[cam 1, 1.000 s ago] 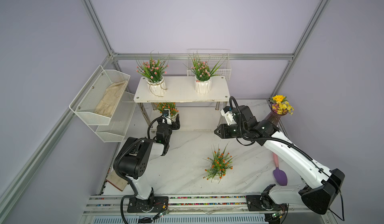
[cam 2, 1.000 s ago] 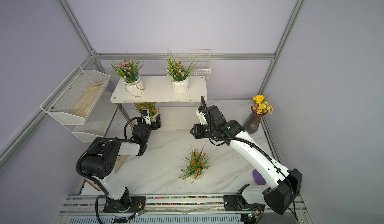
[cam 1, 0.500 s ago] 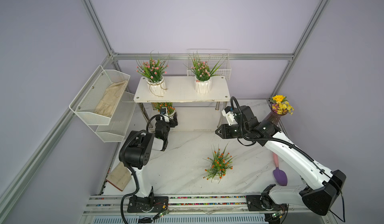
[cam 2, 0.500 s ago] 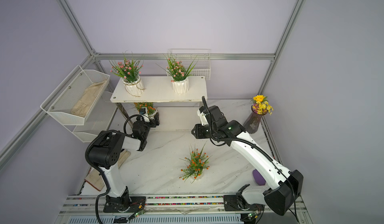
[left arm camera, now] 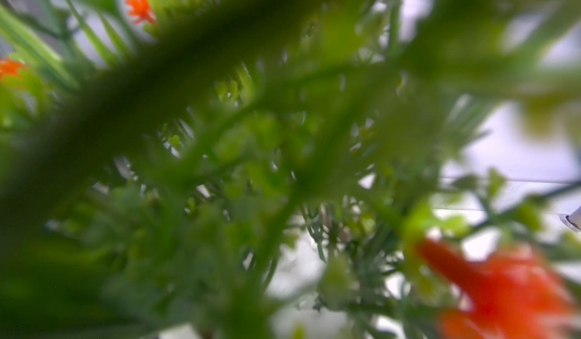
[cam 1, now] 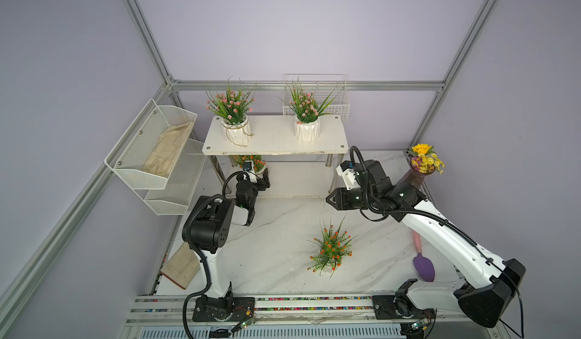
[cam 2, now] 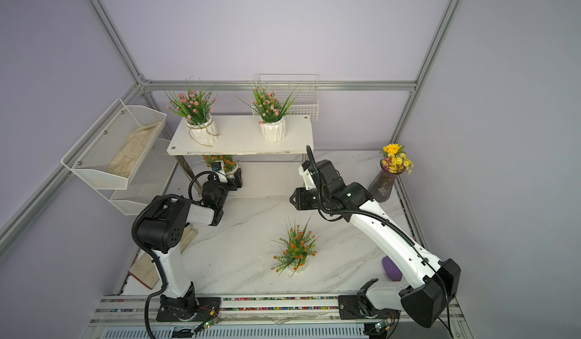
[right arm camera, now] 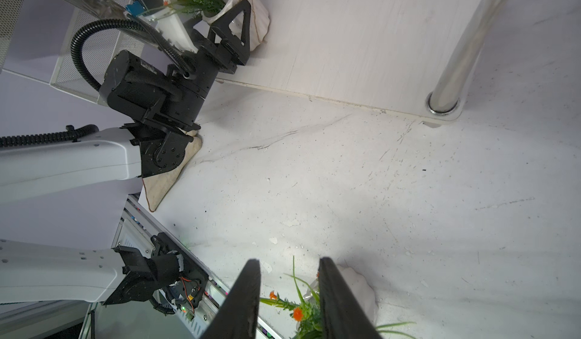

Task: Place the baby's breath potted plants on the rack by color
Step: Place the baby's breath potted plant on the rack.

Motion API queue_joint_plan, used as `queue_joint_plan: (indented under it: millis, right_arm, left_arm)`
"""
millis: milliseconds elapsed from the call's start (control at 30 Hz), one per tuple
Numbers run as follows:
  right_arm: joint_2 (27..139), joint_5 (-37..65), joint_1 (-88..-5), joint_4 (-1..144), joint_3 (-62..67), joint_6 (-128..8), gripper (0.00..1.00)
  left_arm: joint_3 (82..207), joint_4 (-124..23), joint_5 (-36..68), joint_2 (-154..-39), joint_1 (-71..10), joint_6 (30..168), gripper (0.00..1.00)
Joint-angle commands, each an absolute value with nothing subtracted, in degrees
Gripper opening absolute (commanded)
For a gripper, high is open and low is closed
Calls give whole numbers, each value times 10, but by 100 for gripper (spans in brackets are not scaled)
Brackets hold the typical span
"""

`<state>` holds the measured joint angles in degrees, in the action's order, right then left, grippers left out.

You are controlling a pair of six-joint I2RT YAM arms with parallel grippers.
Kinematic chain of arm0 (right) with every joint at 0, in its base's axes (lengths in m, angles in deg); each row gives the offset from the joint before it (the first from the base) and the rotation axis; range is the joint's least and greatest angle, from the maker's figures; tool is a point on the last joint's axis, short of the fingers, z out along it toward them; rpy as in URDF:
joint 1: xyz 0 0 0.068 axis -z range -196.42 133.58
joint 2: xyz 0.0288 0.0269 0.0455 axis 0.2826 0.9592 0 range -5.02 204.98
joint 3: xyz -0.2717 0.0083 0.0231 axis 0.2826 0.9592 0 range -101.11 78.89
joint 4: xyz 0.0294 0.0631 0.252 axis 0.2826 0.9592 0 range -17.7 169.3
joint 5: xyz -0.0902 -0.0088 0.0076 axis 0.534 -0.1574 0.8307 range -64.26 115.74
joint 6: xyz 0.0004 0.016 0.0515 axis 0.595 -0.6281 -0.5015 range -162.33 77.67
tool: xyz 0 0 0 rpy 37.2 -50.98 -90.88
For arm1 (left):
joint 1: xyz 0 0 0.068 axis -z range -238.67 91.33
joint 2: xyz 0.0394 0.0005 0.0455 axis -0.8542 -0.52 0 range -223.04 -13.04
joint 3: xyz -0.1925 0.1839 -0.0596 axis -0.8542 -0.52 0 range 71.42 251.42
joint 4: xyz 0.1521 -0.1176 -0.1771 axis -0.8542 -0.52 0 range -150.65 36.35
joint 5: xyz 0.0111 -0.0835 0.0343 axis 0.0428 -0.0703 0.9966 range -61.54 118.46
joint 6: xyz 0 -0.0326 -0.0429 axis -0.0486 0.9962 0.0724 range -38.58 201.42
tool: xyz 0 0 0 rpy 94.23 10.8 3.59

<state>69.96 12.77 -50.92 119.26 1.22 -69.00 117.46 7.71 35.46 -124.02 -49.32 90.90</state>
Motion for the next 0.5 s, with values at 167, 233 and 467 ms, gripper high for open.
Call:
queue_joint_plan:
  millis: [167, 233, 467]
  right_arm:
    - [689, 121, -507, 1194, 12, -683, 38]
    - [688, 121, -507, 1192, 14, -682, 38]
    - [687, 117, -507, 1187, 17, -679, 40]
  left_arm:
    - [1166, 105, 351, -1185, -495, 933, 96]
    - [1162, 95, 347, -1178, -495, 933, 100]
    - [1139, 72, 371, -1153, -488, 933, 100]
